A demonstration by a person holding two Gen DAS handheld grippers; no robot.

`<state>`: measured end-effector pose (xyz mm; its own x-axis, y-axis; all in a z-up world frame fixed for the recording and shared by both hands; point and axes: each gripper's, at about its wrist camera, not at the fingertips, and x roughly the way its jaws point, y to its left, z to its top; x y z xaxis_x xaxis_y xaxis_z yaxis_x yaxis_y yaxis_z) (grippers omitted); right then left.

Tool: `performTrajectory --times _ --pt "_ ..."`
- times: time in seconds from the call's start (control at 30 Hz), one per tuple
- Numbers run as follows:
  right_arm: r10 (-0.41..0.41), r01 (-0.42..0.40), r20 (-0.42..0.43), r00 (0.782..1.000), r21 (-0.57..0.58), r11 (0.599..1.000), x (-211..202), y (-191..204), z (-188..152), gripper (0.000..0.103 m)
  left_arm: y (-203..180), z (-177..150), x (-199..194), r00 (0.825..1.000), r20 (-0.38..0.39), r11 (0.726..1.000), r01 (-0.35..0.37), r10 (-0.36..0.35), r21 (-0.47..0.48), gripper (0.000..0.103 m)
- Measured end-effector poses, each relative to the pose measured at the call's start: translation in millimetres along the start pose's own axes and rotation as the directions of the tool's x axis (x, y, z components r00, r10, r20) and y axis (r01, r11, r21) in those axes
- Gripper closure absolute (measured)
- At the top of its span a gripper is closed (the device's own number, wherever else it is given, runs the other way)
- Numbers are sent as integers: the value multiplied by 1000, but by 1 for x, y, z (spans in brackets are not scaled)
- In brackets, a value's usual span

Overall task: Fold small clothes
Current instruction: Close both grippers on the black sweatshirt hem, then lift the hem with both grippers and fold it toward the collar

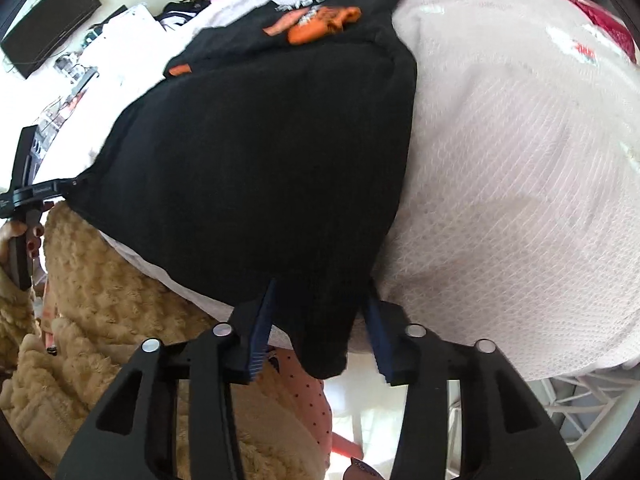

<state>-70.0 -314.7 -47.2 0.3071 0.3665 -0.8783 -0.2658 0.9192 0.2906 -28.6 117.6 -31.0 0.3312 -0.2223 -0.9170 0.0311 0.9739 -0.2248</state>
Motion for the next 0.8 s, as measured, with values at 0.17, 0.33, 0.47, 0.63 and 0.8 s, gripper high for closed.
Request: performTrajectory --times 0.17,0.33,0.47,0.63,0.8 --pt "19 -18 21 1000 -32 999 -6 6 0 94 0 2 3 1000 6 1000 -5 5 -11 52" --pt "163 -158 153 975 -45 986 -49 4 16 95 9 4 0 1000 22 998 23 -22 -56 80" --pt "201 -194 269 942 -53 980 -77 -4 35 95 9 4 -6 995 38 992 97 -94 -78 98" --pt "183 -177 367 912 -49 983 -94 -12 53 95 2 6 -19 990 79 989 127 -121 -73 99" --pt "173 -177 422 890 -31 984 -99 -18 66 95 -3 18 -40 977 153 984 160 -147 -75 99"
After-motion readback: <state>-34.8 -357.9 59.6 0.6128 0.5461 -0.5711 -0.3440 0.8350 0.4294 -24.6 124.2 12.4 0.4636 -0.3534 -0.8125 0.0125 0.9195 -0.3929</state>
